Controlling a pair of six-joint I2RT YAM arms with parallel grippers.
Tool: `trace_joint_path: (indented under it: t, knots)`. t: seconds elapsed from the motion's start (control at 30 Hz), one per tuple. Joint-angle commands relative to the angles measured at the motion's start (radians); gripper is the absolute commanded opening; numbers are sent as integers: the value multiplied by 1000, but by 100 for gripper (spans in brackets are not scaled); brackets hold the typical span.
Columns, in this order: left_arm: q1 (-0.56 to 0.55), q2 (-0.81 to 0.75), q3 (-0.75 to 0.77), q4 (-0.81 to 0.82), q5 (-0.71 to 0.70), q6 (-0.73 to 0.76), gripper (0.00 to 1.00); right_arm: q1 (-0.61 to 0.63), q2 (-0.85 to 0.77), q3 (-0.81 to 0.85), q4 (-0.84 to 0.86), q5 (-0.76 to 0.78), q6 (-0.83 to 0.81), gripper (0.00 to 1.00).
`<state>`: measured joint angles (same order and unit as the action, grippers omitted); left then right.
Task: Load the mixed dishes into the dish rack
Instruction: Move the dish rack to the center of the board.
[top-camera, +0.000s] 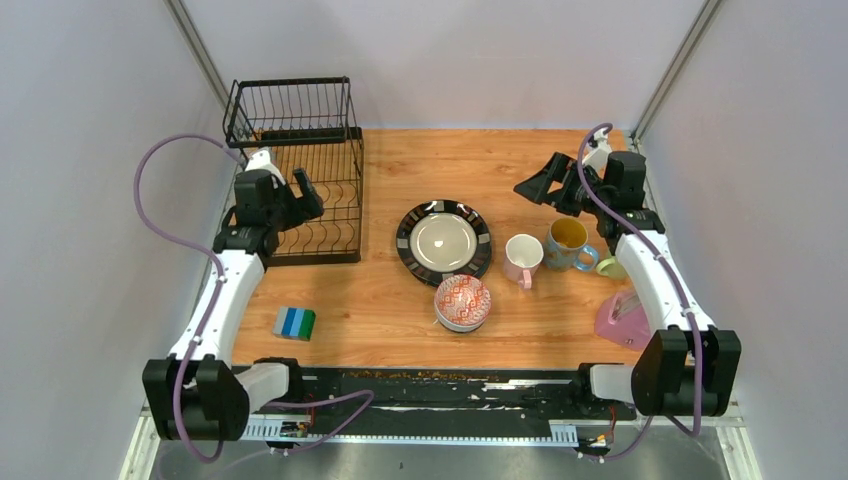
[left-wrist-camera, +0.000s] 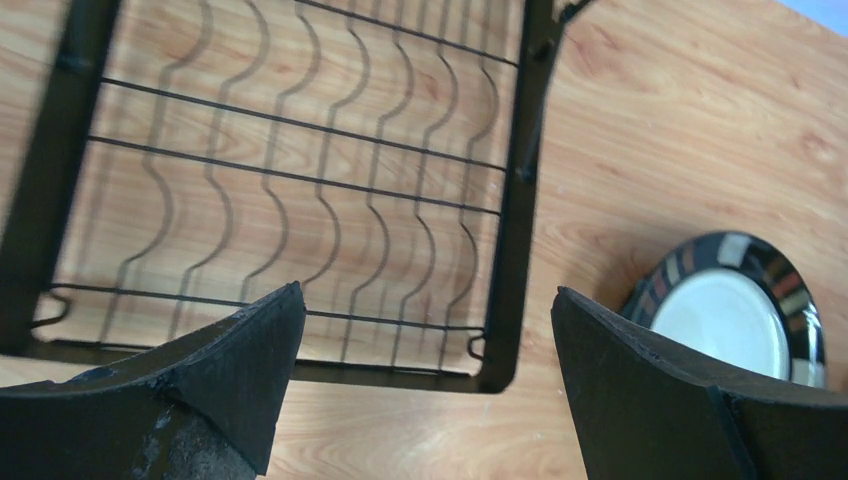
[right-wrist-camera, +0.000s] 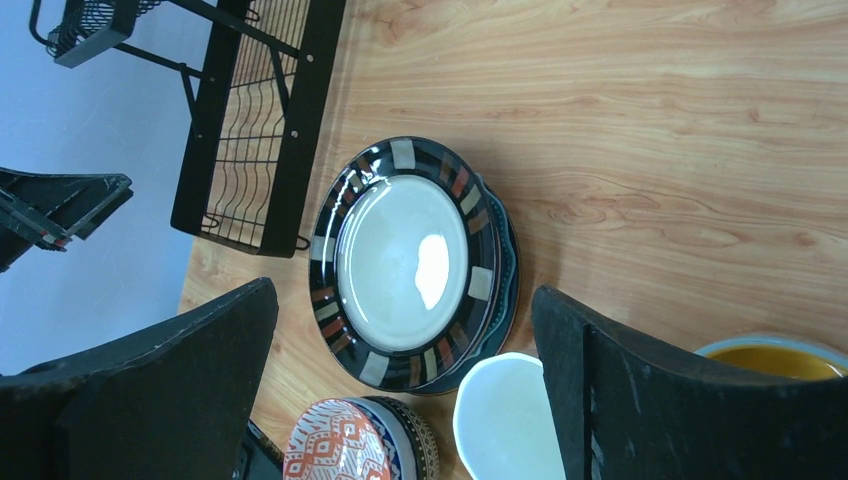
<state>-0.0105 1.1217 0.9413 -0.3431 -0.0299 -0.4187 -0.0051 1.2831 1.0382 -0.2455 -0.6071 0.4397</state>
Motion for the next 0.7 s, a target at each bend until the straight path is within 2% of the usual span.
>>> trace_joint_path:
  t: [0.0,0.1,0.23,0.47,0.67]
  knots:
    - [6,44,6,36,225,-13,100,1,8,37,-30,16,-26,100]
    - [6,92,-2,67,350,-1,100,1,14,46,-30,6,-21,100]
    - [4,142,-4,89,417,16,100,35,21,50,-30,-29,-17,100]
    - [-153,254,69,9,244,145,95,45,43,57,-31,-35,-22,100]
    - [-197,368,130,34,173,152,96,45,38,59,-38,-24,-42,100]
